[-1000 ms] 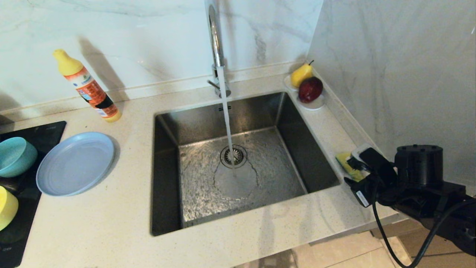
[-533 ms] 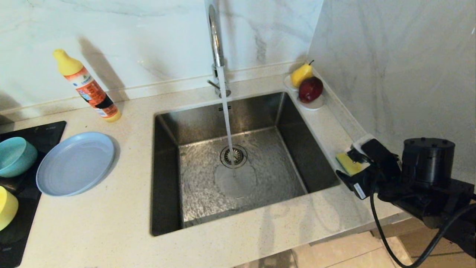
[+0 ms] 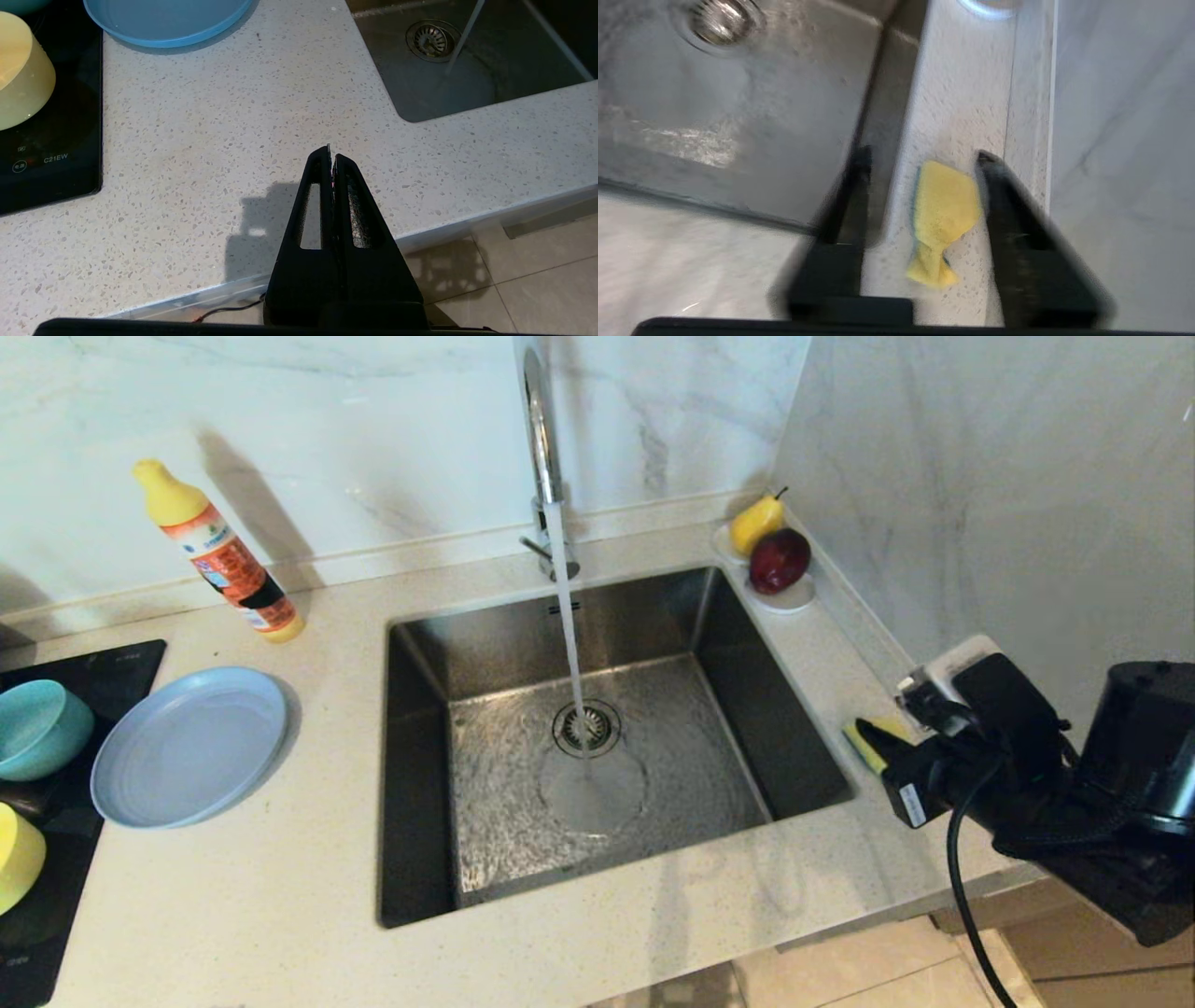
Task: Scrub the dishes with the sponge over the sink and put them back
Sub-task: Put down the sponge
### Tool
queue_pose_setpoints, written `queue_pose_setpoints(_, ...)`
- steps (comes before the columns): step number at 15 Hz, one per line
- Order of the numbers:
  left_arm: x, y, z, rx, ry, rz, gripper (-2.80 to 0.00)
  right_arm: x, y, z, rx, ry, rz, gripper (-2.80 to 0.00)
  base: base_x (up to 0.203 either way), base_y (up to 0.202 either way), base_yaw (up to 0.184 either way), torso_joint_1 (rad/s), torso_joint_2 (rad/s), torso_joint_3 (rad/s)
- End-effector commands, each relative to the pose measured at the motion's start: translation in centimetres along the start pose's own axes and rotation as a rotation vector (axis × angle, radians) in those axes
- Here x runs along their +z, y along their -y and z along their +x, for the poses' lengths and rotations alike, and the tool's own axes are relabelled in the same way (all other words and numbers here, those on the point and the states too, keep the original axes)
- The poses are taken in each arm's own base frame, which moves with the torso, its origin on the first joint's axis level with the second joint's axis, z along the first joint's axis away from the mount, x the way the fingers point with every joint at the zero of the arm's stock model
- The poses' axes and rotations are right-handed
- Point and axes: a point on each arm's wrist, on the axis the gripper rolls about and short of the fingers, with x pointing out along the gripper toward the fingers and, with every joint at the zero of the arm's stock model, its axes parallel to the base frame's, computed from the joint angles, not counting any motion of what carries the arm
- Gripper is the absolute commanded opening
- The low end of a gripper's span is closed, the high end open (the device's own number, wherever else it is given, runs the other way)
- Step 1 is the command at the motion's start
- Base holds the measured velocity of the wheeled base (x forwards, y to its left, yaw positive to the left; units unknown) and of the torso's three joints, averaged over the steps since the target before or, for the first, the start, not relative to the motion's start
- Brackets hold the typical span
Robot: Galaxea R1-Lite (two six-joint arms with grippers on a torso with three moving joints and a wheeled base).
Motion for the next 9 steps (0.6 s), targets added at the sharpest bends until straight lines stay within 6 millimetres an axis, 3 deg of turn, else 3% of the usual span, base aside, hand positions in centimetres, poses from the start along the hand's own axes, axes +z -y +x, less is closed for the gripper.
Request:
queue_pose_setpoints(1,0.0,0.0,0.0,0.0,-0.002,0.0,-2.8,2.0,1.4,-3.8,-0.001,0.102,0.047,-2.8,0.0,0.0,0.0,0.0,0.0,0.0)
queue_pose_setpoints(6,0.0,0.0,0.0,0.0,-0.002,0.0,-2.8,1.9,3.7,-10.7,0.095,0.191,0.174,-2.8,0.0,0.0,0.0,0.0,0.0,0.0)
queue_pose_setpoints(9,0.0,0.0,0.0,0.0,-0.002,0.0,-2.8,0.7,5.3,-14.9,0.155,0.256,0.198,-2.8,0.0,0.0,0.0,0.0,0.0,0.0)
